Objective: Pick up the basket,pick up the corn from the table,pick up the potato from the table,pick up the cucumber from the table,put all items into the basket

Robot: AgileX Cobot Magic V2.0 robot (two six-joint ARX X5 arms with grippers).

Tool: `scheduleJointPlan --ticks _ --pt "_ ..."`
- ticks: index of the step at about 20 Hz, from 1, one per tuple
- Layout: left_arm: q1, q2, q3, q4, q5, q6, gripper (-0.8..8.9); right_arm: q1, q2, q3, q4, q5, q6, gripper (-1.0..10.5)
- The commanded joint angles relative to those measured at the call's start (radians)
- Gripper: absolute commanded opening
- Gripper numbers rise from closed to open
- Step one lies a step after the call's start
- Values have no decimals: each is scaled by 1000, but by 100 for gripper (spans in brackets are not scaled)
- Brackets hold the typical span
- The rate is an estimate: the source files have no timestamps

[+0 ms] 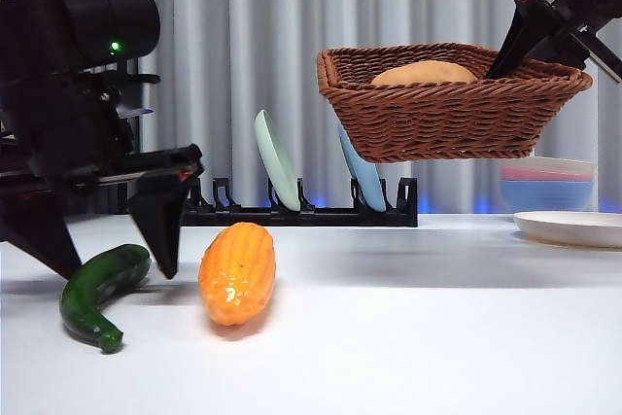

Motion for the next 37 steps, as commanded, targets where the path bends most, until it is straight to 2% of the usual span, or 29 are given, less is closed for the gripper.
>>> scheduleJointPlan --ticks 1,7,12,14,16,20,24,28,31,32,35,37 --pt "-9 55 -26 -22 21 45 -8 0 5 3 17 -11 10 -16" --pt "-11 -22 -26 -84 30 71 -8 17 5 3 11 -8 10 -16" --pt "-12 -328 -1 -187 157 60 -8 73 5 3 12 -3 10 -16" --pt "-27 -446 53 -166 181 29 -8 109 6 3 12 6 10 -16" --pt "-52 -485 148 -116 179 20 -8 154 7 3 12 54 10 -16" --pt "-71 -386 364 -10 151 66 -8 223 23 3 4 60 10 -16" --pt "-70 -181 531 -12 129 92 -8 277 27 3 -3 60 14 -16" --pt "-72 18 593 -13 129 109 -8 306 27 3 -5 59 18 -16" --pt "-76 87 593 -45 129 119 2 310 27 3 -10 47 21 -16" --pt "-77 89 593 -53 129 124 28 310 27 3 -10 48 21 -16" --pt "-84 89 593 -51 128 144 566 310 27 3 -10 48 21 -16" --pt "-84 89 593 -60 129 144 585 310 27 3 -10 48 21 -16"
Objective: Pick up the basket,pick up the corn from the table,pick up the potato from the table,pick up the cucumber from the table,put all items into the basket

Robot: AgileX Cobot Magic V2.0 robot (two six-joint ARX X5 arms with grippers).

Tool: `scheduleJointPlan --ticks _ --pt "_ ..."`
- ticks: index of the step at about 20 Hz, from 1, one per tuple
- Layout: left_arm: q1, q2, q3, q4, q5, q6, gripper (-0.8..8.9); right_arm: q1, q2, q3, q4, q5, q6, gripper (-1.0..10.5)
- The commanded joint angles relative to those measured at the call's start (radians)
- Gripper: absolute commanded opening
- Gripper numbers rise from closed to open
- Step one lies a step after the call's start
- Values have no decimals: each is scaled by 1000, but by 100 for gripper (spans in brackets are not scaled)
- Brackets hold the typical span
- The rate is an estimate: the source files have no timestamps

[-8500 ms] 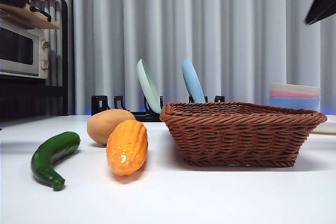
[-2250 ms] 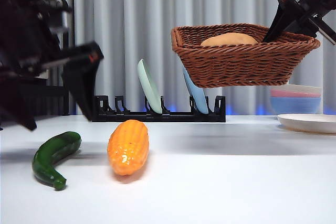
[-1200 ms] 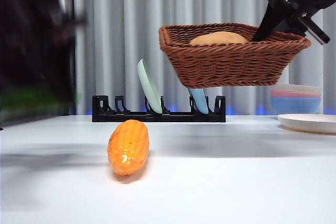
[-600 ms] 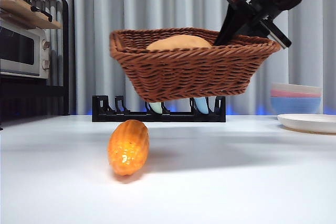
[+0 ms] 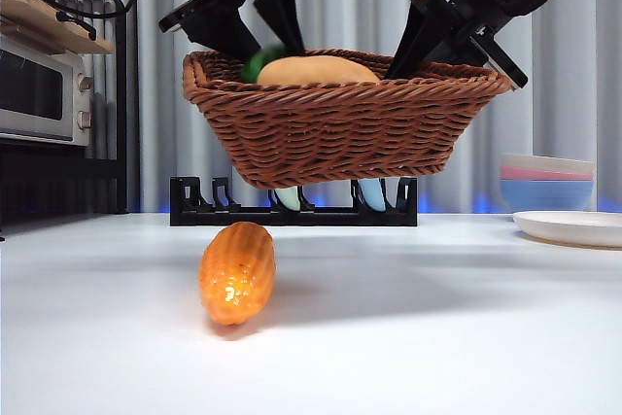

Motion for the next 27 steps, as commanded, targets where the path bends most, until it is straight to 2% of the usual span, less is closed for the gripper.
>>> scheduleJointPlan --ticks 1,4,8,11,16,19,24,27 --pt "-5 4 0 -5 2 16 585 2 2 3 16 -13 18 -16" --pt "-9 2 58 -86 6 15 584 0 2 3 17 -12 17 -16" --pt "-14 -64 205 -338 56 70 584 -47 2 3 56 -13 18 -16" --pt "-37 -188 210 -498 63 116 584 -126 2 3 63 -13 23 -16" --pt "-73 -328 172 -675 77 105 584 -224 2 3 60 -18 25 -16" --pt "-147 -375 5 -614 76 32 584 -250 2 3 59 -20 25 -16" --pt "-187 -393 -366 -325 69 -145 584 -256 2 3 50 -20 24 -16" --pt "-179 -371 -518 -145 -24 -241 584 -256 2 3 47 -20 24 -16"
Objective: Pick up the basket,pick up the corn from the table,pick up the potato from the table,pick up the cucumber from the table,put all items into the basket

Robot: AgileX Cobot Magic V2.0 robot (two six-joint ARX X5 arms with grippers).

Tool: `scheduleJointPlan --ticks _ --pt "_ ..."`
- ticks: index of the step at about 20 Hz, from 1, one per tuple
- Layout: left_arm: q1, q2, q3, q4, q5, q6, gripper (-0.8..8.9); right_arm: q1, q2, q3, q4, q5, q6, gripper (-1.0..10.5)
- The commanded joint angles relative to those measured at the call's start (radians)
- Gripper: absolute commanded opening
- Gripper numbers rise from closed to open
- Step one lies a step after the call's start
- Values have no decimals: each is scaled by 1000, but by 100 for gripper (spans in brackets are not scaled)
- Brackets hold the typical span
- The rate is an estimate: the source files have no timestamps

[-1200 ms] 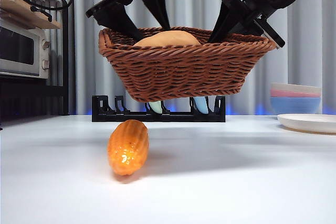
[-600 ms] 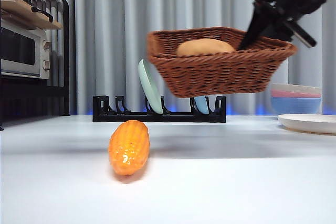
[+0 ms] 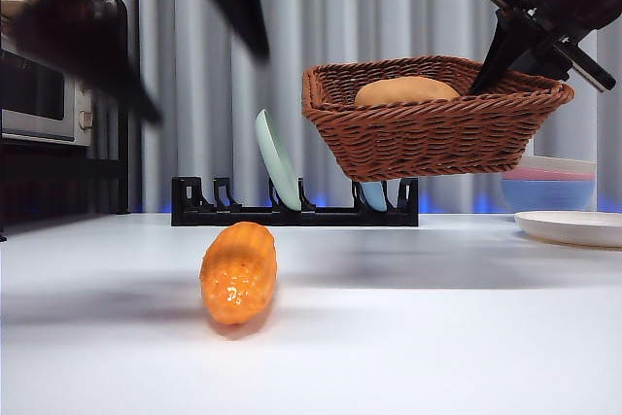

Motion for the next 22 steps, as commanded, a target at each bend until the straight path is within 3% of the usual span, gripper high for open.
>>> scheduleJointPlan --ticks 1,8,15,16,18,19,22 --pt "16 26 -80 112 -69 -95 584 1 2 3 15 -12 15 -16" --pt "45 227 -90 293 -68 -141 578 1 2 3 15 -13 15 -16" --pt "52 364 -90 370 -84 -141 541 1 2 3 14 -13 15 -16" --pt "51 366 -90 369 -108 -138 461 1 2 3 14 -13 15 -16" --pt "50 366 -90 370 -126 -84 80 1 2 3 14 -13 15 -16" --pt "50 366 -90 367 -115 -62 -4 1 2 3 12 -13 15 -16" --pt "49 364 -90 343 -49 -19 -8 1 2 3 -5 -12 14 -16"
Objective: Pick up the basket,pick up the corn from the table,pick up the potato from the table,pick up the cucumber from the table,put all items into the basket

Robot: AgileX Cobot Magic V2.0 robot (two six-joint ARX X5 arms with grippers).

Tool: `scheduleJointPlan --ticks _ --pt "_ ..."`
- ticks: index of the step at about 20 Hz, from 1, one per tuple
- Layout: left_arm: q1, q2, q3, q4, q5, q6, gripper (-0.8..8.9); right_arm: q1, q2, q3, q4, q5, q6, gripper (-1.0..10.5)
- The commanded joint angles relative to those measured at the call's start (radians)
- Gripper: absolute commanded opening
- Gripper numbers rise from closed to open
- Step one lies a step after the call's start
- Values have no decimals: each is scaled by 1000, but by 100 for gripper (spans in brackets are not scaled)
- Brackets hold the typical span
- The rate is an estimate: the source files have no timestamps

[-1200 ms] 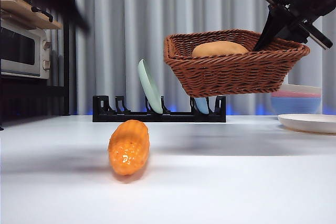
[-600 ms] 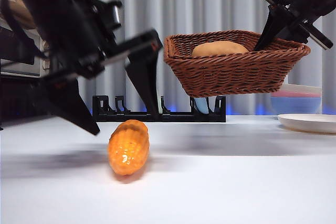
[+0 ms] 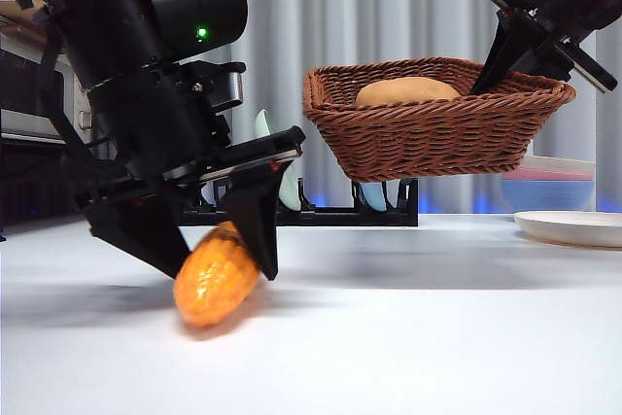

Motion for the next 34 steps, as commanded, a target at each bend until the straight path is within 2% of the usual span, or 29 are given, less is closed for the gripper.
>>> scheduleJointPlan --ticks 1,3,7,10,12,13,16,20,25,26,27,29,30,34 --pt "-1 0 -6 -23 28 48 -8 2 2 3 8 -12 10 -16" --pt "-6 -62 -6 -87 37 69 -8 9 2 3 5 -12 6 -16" --pt "-68 -357 -6 -269 36 98 -8 10 2 3 0 -11 3 -16" --pt "-103 -577 -4 -176 23 28 -8 32 2 3 -1 -11 3 -16" --pt "-104 -621 23 -82 19 23 -8 60 2 3 -18 -11 3 -16" --pt "-103 -617 49 -69 2 27 -8 76 2 3 -26 -12 2 -16" --pt "-83 -514 167 -63 -80 108 -8 144 2 3 -51 -11 -14 -16" --pt "-26 -285 352 -87 -80 207 -8 220 2 3 -75 -11 -20 -16" --pt "21 -51 485 -187 -80 235 3 251 2 3 -77 -11 -16 -16" --pt "22 -30 485 -192 -81 235 36 251 2 3 -79 -11 -12 -16" --pt "22 -19 485 -201 -82 235 180 251 2 3 -83 -11 -12 -16" --pt "21 -16 485 -208 -85 236 607 251 2 3 -98 -11 -12 -16" --pt "21 -16 486 -205 -98 235 648 251 2 3 -102 -11 -12 -16" --pt "20 -52 494 -237 -99 231 648 251 2 3 -102 -8 4 -16"
